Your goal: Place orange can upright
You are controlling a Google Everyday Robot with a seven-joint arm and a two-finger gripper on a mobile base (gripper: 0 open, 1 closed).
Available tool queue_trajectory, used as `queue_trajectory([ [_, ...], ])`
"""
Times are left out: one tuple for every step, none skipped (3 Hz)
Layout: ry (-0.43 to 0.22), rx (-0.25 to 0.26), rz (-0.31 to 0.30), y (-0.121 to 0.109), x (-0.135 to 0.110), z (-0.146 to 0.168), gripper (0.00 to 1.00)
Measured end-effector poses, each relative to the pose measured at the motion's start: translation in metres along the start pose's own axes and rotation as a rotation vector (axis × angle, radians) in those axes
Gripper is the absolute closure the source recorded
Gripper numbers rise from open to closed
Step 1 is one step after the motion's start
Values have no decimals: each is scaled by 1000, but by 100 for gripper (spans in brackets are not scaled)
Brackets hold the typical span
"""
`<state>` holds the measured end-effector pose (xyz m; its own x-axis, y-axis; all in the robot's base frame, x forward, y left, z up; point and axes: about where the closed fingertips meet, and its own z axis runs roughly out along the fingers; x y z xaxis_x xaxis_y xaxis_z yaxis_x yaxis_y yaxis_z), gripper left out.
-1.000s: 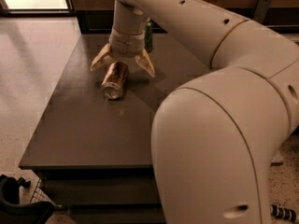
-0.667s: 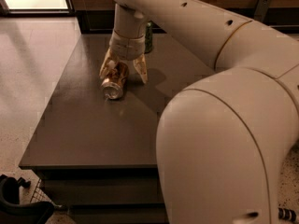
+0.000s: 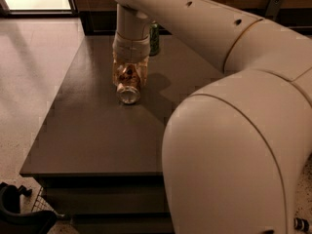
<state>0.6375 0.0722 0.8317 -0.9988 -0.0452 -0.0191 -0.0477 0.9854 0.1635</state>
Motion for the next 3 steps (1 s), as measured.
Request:
queue_trajectory([
  [-1,-1,-1,1,-1,1,99],
  [-15,-4,-4,-1,-2,0,100],
  [-130,-23,-28,-21,-9,-21,100],
])
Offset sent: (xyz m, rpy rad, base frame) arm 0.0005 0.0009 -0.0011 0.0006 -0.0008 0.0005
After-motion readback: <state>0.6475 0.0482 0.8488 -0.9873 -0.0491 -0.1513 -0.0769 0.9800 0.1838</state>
